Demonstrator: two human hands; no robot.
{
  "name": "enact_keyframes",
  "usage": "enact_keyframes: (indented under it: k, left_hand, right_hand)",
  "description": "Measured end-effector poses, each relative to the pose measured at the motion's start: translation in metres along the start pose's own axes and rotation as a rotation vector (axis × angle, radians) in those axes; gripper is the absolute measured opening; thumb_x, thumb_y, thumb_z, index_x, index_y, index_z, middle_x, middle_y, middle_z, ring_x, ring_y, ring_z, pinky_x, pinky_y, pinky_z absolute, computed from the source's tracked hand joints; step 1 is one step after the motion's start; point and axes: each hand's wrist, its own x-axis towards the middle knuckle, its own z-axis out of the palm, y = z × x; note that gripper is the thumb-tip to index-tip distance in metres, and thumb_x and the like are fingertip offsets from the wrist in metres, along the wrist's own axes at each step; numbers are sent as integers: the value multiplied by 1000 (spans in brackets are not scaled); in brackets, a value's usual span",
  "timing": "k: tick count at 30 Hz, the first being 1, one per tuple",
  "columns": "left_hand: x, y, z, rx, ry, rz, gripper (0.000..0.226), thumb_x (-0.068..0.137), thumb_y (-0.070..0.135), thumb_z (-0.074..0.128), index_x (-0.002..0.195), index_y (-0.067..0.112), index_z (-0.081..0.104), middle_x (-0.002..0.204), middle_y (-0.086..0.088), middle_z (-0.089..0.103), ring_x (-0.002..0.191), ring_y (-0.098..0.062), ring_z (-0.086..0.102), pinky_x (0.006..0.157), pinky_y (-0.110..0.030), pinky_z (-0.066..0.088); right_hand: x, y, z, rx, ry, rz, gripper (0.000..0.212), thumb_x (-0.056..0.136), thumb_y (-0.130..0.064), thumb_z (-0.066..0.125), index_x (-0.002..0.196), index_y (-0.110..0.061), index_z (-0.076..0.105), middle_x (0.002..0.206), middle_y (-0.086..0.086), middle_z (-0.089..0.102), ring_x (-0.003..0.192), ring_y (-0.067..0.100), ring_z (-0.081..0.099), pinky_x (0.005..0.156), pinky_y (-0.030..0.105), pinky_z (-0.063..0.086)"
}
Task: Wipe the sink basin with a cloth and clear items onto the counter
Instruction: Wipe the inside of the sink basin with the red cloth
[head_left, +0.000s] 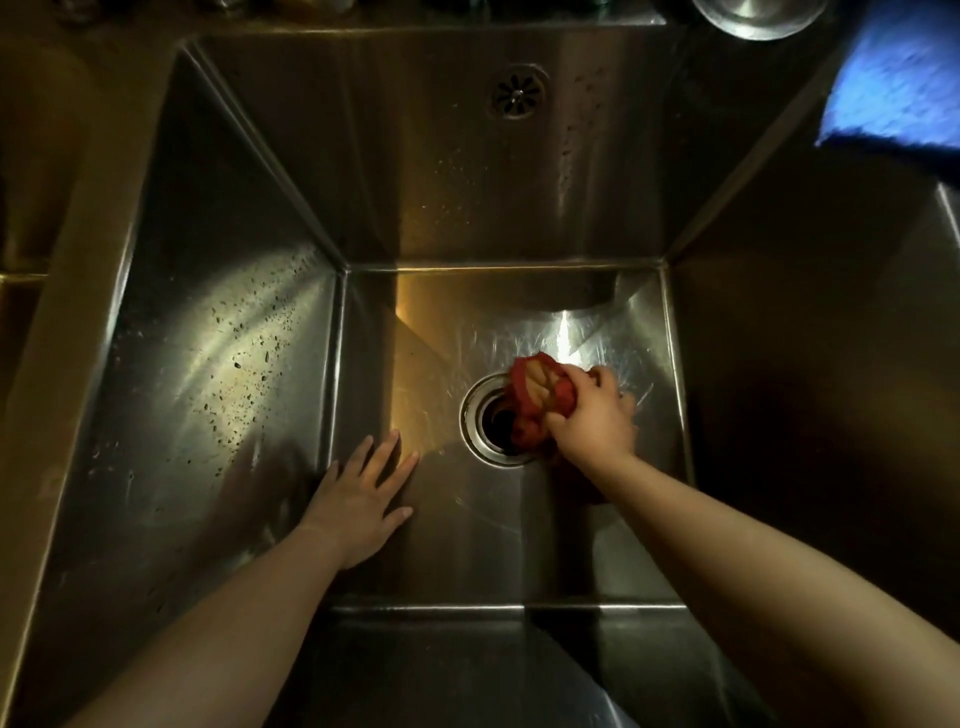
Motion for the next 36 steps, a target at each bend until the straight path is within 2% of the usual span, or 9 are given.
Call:
enact_keyframes:
  k: [4, 9, 12, 14, 18, 21, 25, 30, 36]
  left_hand:
    - [3, 4, -14, -86, 121, -7, 65, 94, 57, 24, 145, 41, -14, 157, 2, -14, 145, -25, -5, 117, -50, 11]
    - [31, 31, -56, -208, 308, 28, 66, 93, 57, 30, 146, 41, -6, 157, 1, -5, 144, -26, -1, 115, -51, 16]
    - [53, 60, -82, -265, 358, 122, 75, 87, 67, 33, 144, 45, -11, 157, 2, -6, 144, -27, -3, 115, -53, 15]
    - [66, 84, -98, -282, 362, 223, 85, 79, 75, 38, 143, 47, -10, 157, 6, -7, 144, -27, -3, 114, -56, 16]
    - [82, 129, -112, -194, 208, 339, 101, 63, 82, 52, 144, 48, 0, 157, 7, -7, 142, -36, -11, 108, -67, 8]
    - [89, 143, -109, -111, 138, 311, 102, 63, 71, 66, 146, 35, 19, 157, 4, -7, 139, -42, -16, 102, -74, 4]
    - [92, 142, -107, -174, 146, 284, 88, 66, 49, 75, 140, 30, 31, 155, 3, 1, 140, -42, -11, 100, -74, 16]
    - [95, 134, -110, -220, 184, 317, 73, 69, 37, 75, 133, 27, 41, 150, 3, 14, 138, -42, -5, 101, -65, 32]
    - [101, 115, -122, -54, 192, 444, 76, 71, 31, 75, 137, 26, 37, 147, -3, 21, 136, -43, 7, 106, -53, 34]
  right_hand:
    - [-2, -7, 8, 204, -19, -26, 66, 74, -51, 67, 134, -39, 40, 139, -3, 31, 122, 31, 33, 98, 38, 36]
    - [1, 28, -14, 180, 11, -76, 73, 76, -75, 44, 139, -39, 35, 151, -5, 23, 136, 26, 28, 108, 46, 32]
    - [2, 49, -21, 97, -18, -94, 66, 84, -70, 37, 141, -37, 34, 153, -3, 23, 138, 25, 25, 109, 47, 28]
    - [1, 54, -23, 168, 12, -86, 59, 89, -60, 40, 140, -31, 40, 151, 1, 29, 137, 23, 29, 111, 45, 29]
    - [4, 56, -31, 234, 110, -84, 46, 94, -43, 44, 133, -19, 50, 144, 6, 39, 132, 22, 35, 110, 38, 29]
    - [9, 59, -35, 260, 178, -81, 39, 98, -31, 42, 129, -11, 54, 141, 11, 42, 130, 26, 37, 108, 31, 27]
    - [14, 67, -29, 71, 106, -102, 46, 95, -13, 47, 140, -6, 40, 152, 17, 23, 140, 31, 18, 113, 30, 10]
    - [8, 82, -13, -144, -64, -95, 58, 98, -32, 42, 149, -21, 17, 159, 4, -2, 144, 26, -9, 114, 34, -3]
    - [8, 83, -9, -219, -56, -97, 68, 94, -47, 43, 150, -24, 12, 159, 1, -8, 144, 24, -12, 116, 40, -1]
